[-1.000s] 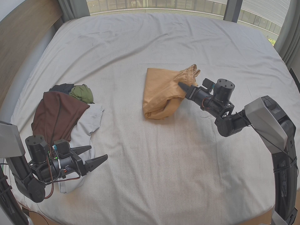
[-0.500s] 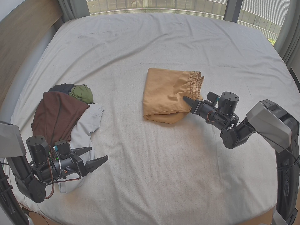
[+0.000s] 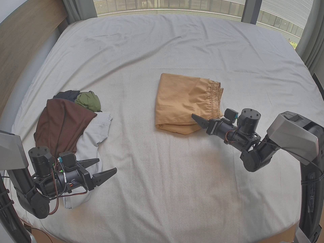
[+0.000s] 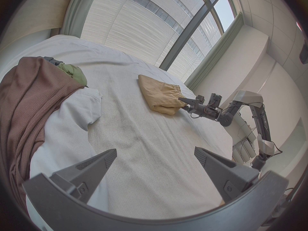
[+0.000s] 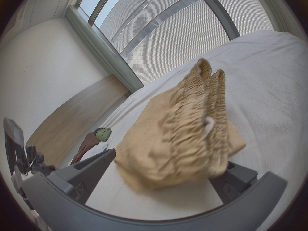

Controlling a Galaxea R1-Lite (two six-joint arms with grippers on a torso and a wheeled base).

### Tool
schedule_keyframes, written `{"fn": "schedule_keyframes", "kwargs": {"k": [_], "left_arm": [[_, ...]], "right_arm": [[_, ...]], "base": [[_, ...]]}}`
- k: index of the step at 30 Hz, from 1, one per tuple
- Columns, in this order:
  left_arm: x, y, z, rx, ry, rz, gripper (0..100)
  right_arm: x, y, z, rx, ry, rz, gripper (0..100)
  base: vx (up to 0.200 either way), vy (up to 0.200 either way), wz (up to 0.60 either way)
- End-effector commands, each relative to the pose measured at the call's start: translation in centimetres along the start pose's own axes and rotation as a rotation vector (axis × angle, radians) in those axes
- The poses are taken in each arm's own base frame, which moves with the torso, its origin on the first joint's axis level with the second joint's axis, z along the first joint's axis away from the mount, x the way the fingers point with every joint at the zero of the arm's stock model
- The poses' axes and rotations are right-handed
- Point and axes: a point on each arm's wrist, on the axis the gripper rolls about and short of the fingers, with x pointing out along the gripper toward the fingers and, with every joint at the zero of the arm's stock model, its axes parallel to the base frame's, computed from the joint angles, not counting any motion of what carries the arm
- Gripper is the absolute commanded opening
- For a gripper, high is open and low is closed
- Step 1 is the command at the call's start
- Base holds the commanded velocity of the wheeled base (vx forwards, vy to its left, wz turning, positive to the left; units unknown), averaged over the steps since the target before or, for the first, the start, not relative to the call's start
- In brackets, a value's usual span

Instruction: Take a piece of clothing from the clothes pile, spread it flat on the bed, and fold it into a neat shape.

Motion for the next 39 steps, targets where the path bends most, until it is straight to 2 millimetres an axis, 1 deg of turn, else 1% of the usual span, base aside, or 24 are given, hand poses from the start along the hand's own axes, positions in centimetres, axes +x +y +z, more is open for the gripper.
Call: {"fn": "schedule_keyframes", "kwargs": {"k": [1,3,6,8,10,14,16,18,22,24,26,29,30,31,32,33,36,37,39], "left_arm": [[-0.1,-0.1,0.2,0.005,-0.007,-0.009,100],[-0.2,-0.2,0.2,0.006,-0.009,-0.009,100],[-0.2,-0.3,0.4,0.011,-0.014,-0.014,100],[-0.3,-0.4,0.5,0.012,-0.017,-0.016,100],[-0.3,-0.5,0.7,0.019,-0.025,-0.019,100],[-0.8,-1.0,1.2,0.028,-0.041,-0.038,100],[-1.1,-1.5,1.4,0.035,-0.044,-0.064,100],[-1.2,-1.7,1.3,0.036,-0.041,-0.07,100],[-1.3,-1.8,1.3,0.039,-0.041,-0.071,100],[-1.4,-1.9,1.5,0.047,-0.049,-0.071,100],[-1.6,-2.0,1.7,0.049,-0.056,-0.075,100],[-2.1,-2.5,2.3,0.076,-0.078,-0.135,100],[-2.1,-2.5,2.3,0.076,-0.078,-0.135,100],[-2.8,-3.1,3.1,0.103,-0.103,-0.197,100],[-3.1,-3.4,3.4,0.112,-0.112,-0.218,100],[-3.3,-3.6,3.7,0.124,-0.122,-0.232,100],[-4.5,-4.8,5.0,0.176,-0.179,-0.271,100],[-4.6,-4.9,5.1,0.179,-0.184,-0.274,100],[-5.7,-6.2,6.0,0.206,-0.23,-0.309,100]], "right_arm": [[-4.1,3.9,-2.2,-0.1,0.079,0.055,100],[-5.0,4.5,-3.1,-0.14,0.102,0.069,100],[-7.0,6.3,-5.3,-0.187,0.161,0.112,100],[-7.9,7.0,-5.6,-0.193,0.194,0.124,100],[-8.3,7.4,-5.3,-0.194,0.194,0.133,100],[-8.7,7.8,-4.0,-0.202,0.165,0.144,100],[-9.5,8.2,-2.9,-0.203,0.152,0.17,100],[-10.1,8.4,-2.5,-0.204,0.148,0.179,100],[-10.7,8.5,-1.5,-0.209,0.125,0.174,100],[-11.1,8.9,-0.4,-0.219,0.091,0.18,100],[-11.2,9.1,0.1,-0.224,0.078,0.182,100],[-11.8,9.6,1.0,-0.235,0.05,0.188,100],[-11.8,9.6,1.0,-0.235,0.05,0.188,100],[-12.3,10.1,2.1,-0.245,0.013,0.196,100],[-12.6,10.3,2.7,-0.252,-0.005,0.201,100],[-12.9,10.5,3.2,-0.256,-0.022,0.202,100],[-14.7,11.4,5.9,-0.282,-0.108,0.209,100],[-15.0,11.6,6.2,-0.284,-0.117,0.208,100],[-17.3,11.7,8.2,-0.3,-0.152,0.171,100]], "base": [[0.0,0.0,0.0],[0.0,0.0,0.0],[0.0,0.0,0.0],[0.0,0.0,0.0],[0.0,0.0,0.0],[0.0,0.0,0.0],[0.0,0.0,0.0],[0.0,0.0,0.0],[0.0,0.0,0.0],[0.0,0.0,0.0],[0.0,0.0,0.0],[0.0,0.0,0.0],[0.0,0.0,0.0],[0.0,0.0,0.0],[0.0,0.0,0.0],[0.0,0.0,0.0],[0.0,0.0,0.0],[0.0,0.0,0.0],[0.0,0.0,0.0]]}}
